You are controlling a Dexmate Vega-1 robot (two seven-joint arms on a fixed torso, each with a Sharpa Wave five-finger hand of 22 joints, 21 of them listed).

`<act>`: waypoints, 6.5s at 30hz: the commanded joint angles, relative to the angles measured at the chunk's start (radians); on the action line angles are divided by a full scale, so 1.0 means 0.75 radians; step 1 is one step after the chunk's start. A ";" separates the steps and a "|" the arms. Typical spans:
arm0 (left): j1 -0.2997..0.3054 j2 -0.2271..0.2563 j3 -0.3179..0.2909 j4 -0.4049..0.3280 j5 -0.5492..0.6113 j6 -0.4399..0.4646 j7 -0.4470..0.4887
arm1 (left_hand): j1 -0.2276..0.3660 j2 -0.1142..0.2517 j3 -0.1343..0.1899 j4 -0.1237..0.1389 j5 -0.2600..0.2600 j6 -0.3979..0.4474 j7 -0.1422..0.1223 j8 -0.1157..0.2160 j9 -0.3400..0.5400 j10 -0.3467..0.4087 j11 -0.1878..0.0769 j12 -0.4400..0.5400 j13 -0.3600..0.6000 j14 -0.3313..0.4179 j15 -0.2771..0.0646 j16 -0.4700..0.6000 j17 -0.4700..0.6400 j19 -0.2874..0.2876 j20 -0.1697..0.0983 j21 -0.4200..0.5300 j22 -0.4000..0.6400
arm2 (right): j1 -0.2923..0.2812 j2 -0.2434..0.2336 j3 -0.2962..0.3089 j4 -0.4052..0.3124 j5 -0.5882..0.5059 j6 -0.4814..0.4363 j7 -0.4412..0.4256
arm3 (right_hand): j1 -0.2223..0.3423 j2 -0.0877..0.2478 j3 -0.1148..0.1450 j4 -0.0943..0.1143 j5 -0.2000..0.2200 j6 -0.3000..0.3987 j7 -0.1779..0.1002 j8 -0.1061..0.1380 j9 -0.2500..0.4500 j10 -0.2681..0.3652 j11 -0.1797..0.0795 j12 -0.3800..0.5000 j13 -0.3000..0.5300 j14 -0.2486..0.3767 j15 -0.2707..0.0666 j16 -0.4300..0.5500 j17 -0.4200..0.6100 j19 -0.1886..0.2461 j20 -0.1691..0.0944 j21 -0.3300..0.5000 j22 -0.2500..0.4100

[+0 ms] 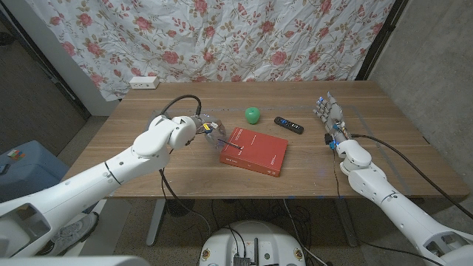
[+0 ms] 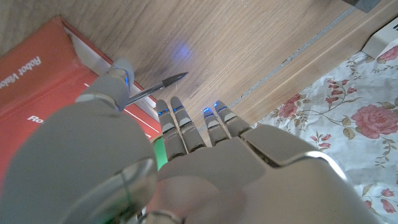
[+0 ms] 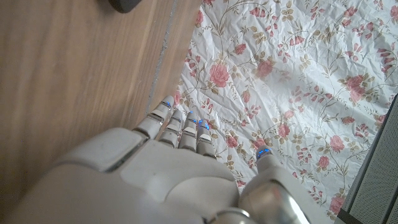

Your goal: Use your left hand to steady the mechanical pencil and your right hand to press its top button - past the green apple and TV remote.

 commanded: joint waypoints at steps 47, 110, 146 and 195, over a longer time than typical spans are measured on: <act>0.042 -0.019 -0.011 0.066 -0.058 -0.030 0.195 | 0.254 0.133 -0.083 0.003 0.018 0.344 0.060 0.004 0.005 0.385 0.000 0.014 0.000 0.266 -0.218 0.010 0.005 0.177 -0.192 0.016 0.004 | 0.001 0.027 -0.013 0.010 -0.020 0.004 -0.038 | -0.024 0.013 0.005 0.013 0.007 0.069 -0.019 0.019 0.003 0.041 -0.004 0.019 0.003 0.011 0.003 0.014 -0.011 0.014 0.013 0.009 0.004; 0.048 -0.068 0.026 0.106 0.082 -0.013 0.309 | 0.421 0.208 -0.218 0.008 0.012 0.843 0.091 0.037 0.023 0.877 -0.004 0.040 0.014 0.493 -0.250 0.007 0.010 0.384 -0.190 0.016 0.005 | 0.028 0.026 -0.018 0.044 -0.030 0.012 -0.020 | -0.027 0.017 0.011 0.021 0.009 0.110 -0.024 0.018 0.004 0.055 -0.003 0.017 0.004 0.020 0.001 0.017 -0.027 0.024 0.015 0.008 0.004; 0.088 -0.096 -0.031 -0.021 0.123 0.126 0.262 | 0.456 0.192 -0.260 0.009 0.011 0.895 0.095 0.019 0.013 0.965 -0.004 0.038 0.017 0.549 -0.256 0.009 0.013 0.377 -0.197 0.007 0.005 | -0.005 -0.087 -0.018 -0.082 -0.099 -0.006 0.006 | -0.027 0.017 0.014 0.024 0.010 0.118 -0.027 0.015 0.004 0.061 -0.005 0.017 0.004 0.020 -0.001 0.017 -0.034 0.025 0.013 0.008 0.004; 0.024 -0.382 0.052 0.073 -0.129 0.417 0.626 | 0.466 0.199 -0.286 0.014 0.014 0.899 0.093 -0.002 0.016 0.977 -0.005 0.023 0.019 0.551 -0.255 0.002 0.012 0.370 -0.186 0.008 0.006 | -0.037 -0.132 -0.047 -0.101 -0.560 0.298 -0.142 | 0.013 0.023 0.043 -0.009 0.013 0.117 -0.133 0.006 0.003 0.113 -0.001 0.027 0.005 0.059 -0.016 0.026 -0.061 0.057 -0.002 0.014 0.003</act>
